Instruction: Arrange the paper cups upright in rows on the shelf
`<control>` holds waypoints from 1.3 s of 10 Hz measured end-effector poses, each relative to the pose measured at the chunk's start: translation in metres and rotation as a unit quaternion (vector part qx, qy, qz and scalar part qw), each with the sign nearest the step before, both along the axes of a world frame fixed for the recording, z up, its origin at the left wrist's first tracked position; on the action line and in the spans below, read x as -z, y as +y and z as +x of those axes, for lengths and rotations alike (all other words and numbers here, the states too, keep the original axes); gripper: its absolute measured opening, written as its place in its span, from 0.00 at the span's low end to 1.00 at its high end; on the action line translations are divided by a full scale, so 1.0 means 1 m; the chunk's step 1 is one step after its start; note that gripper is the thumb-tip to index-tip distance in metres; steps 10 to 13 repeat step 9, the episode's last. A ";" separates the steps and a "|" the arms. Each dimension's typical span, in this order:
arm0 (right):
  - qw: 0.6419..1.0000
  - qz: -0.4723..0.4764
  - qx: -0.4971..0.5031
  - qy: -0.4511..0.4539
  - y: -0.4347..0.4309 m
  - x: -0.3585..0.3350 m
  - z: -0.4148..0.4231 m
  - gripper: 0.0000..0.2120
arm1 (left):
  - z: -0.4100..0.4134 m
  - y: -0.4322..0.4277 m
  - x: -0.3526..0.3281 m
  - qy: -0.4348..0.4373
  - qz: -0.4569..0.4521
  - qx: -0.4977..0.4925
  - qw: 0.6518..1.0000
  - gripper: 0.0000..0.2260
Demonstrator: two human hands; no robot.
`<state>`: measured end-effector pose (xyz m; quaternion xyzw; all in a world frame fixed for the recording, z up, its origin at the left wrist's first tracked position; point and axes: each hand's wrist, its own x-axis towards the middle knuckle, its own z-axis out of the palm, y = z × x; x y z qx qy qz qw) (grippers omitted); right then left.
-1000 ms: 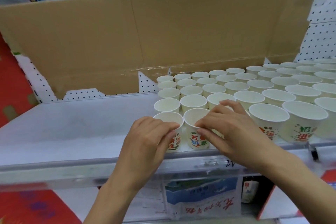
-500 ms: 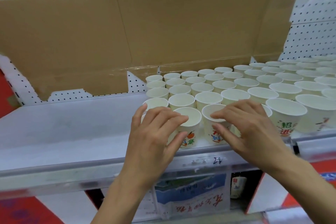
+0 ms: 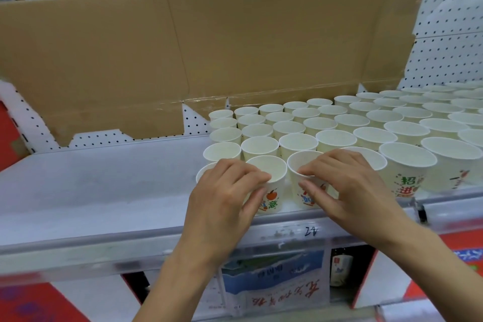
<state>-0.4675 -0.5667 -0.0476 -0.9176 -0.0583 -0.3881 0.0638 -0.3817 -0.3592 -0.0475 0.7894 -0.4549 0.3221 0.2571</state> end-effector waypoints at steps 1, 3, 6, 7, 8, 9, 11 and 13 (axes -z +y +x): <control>1.000 0.000 0.000 -0.001 0.001 -0.001 0.000 0.14 | -0.001 0.000 -0.002 -0.002 -0.008 -0.003 1.000 0.09; 1.000 -0.003 0.014 -0.014 0.005 -0.001 0.000 0.13 | 0.000 -0.003 -0.003 -0.035 -0.009 -0.028 0.999 0.12; 1.000 -0.006 0.019 -0.024 0.007 -0.003 0.000 0.13 | 0.002 -0.002 -0.005 -0.045 0.009 -0.020 0.999 0.10; 0.999 -0.010 0.027 -0.015 0.008 -0.005 -0.002 0.14 | 0.002 -0.002 -0.007 -0.041 0.013 -0.014 0.999 0.09; 1.000 -0.008 0.024 -0.011 0.009 -0.005 -0.003 0.14 | 0.001 -0.001 -0.008 -0.047 0.012 0.003 0.999 0.08; 0.999 -0.003 0.019 -0.025 0.009 -0.007 -0.007 0.14 | 0.000 -0.002 -0.008 -0.042 0.001 0.010 0.999 0.08; 0.999 -0.003 0.019 -0.025 0.009 -0.007 -0.007 0.14 | 0.000 -0.002 -0.008 -0.042 0.001 0.010 0.999 0.08; 0.999 -0.003 0.019 -0.025 0.009 -0.007 -0.007 0.14 | 0.000 -0.002 -0.008 -0.042 0.001 0.010 0.999 0.08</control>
